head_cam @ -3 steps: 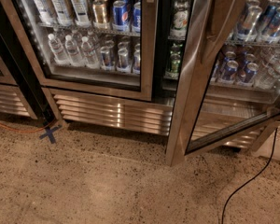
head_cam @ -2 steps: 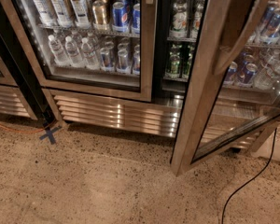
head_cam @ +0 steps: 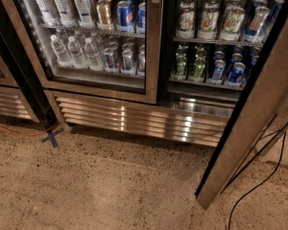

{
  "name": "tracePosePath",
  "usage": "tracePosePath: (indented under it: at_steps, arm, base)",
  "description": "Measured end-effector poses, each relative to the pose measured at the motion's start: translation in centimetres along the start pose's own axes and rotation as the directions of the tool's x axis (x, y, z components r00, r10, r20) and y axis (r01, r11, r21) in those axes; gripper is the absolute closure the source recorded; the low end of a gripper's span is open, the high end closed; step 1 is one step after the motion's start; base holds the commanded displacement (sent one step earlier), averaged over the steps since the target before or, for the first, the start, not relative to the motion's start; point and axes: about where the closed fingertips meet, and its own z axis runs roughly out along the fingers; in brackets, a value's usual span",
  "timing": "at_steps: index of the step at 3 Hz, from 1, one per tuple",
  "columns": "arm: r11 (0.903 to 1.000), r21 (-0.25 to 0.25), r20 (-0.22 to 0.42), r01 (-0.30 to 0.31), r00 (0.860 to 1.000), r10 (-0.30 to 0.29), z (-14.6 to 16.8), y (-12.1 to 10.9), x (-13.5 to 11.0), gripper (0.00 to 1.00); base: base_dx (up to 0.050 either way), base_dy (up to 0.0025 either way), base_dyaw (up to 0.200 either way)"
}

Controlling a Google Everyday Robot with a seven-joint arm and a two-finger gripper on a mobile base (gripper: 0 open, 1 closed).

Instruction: Open right fridge door

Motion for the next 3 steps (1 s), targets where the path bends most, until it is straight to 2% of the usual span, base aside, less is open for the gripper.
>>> tracePosePath:
  at_steps: [2, 3]
  arm:
    - [1.0000, 0.000, 0.000, 0.000, 1.000, 0.000, 0.00, 0.00, 0.00, 0.00]
    - [1.0000, 0.000, 0.000, 0.000, 1.000, 0.000, 0.00, 0.01, 0.00, 0.00]
  base:
    - [0.000, 0.00000, 0.000]
    - [0.000, 0.00000, 0.000]
